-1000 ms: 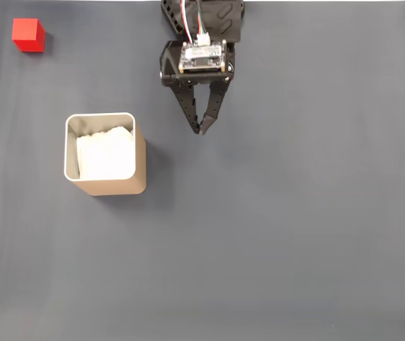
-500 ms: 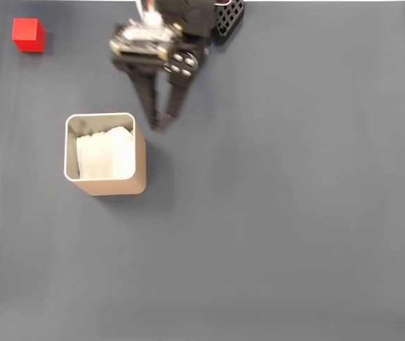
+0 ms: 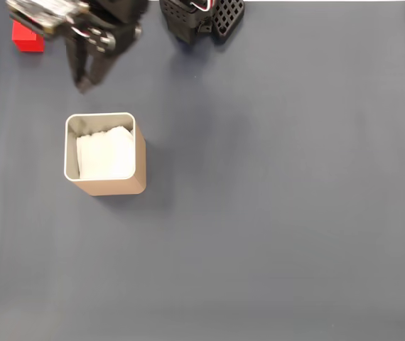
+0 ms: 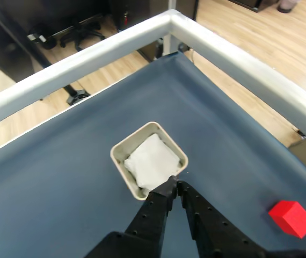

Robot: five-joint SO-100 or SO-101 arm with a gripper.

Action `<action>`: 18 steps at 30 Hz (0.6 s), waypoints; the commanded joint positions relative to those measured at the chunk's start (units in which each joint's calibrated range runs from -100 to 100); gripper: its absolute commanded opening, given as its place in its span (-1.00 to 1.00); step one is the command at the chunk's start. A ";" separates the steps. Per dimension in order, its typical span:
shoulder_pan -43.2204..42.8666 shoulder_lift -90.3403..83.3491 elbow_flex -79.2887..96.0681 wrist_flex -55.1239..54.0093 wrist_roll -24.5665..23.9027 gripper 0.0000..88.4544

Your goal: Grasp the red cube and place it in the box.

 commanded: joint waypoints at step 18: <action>24.50 10.38 -2.16 0.59 1.90 -0.93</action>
